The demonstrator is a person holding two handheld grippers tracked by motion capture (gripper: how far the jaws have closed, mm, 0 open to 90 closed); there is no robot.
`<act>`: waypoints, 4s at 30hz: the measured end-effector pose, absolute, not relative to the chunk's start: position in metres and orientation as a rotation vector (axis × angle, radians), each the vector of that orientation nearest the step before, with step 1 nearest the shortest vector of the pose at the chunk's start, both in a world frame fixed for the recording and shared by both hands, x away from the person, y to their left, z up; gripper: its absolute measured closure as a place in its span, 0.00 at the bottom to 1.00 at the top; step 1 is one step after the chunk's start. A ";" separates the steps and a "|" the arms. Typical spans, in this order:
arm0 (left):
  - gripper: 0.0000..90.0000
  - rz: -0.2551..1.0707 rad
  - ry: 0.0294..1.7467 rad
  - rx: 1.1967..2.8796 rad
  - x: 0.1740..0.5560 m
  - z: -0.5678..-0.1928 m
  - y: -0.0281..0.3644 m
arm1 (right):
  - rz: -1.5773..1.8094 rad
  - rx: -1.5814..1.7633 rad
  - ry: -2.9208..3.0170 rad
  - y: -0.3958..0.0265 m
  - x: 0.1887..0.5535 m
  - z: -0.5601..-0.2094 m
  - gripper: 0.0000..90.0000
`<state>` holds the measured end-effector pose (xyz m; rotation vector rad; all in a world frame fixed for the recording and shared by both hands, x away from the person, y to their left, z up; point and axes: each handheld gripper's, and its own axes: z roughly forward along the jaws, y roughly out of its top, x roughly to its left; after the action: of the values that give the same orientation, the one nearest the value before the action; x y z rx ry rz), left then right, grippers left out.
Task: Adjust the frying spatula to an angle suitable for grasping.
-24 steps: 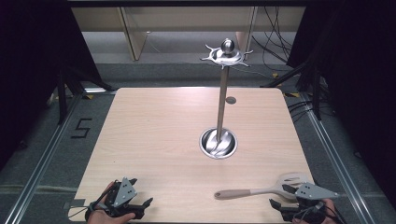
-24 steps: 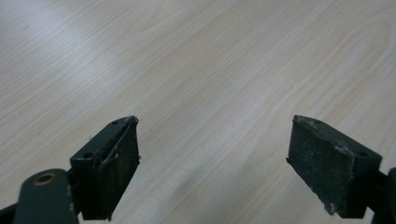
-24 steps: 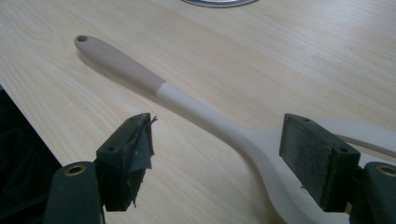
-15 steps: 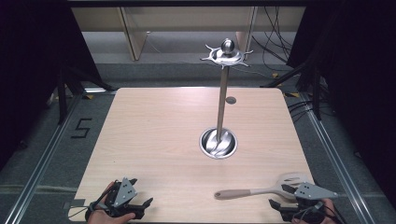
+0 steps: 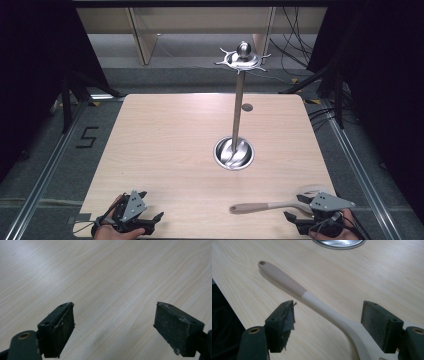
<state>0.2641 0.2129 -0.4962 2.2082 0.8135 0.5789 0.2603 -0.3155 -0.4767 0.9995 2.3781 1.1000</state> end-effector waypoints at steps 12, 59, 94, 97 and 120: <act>0.18 0.573 0.828 2.214 0.264 -0.498 0.211 | 0.971 0.901 2.487 -0.298 0.275 -0.470 0.36; 0.18 0.582 0.842 2.188 0.264 -0.498 0.212 | 0.438 0.554 2.940 -0.222 0.326 -0.479 0.70; 0.18 0.582 0.836 2.193 0.264 -0.497 0.212 | 0.196 0.560 2.965 -0.212 0.355 -0.475 0.83; 0.18 0.582 0.837 2.190 0.264 -0.497 0.212 | 0.178 0.557 2.967 -0.210 0.355 -0.474 0.83; 0.18 0.590 0.834 2.195 0.264 -0.497 0.212 | 0.654 0.691 2.753 -0.242 0.349 -0.427 0.84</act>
<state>0.2642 0.2122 -0.4969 2.1953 0.8344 0.5902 0.3486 -0.2425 -0.4270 0.6912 2.7527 0.6544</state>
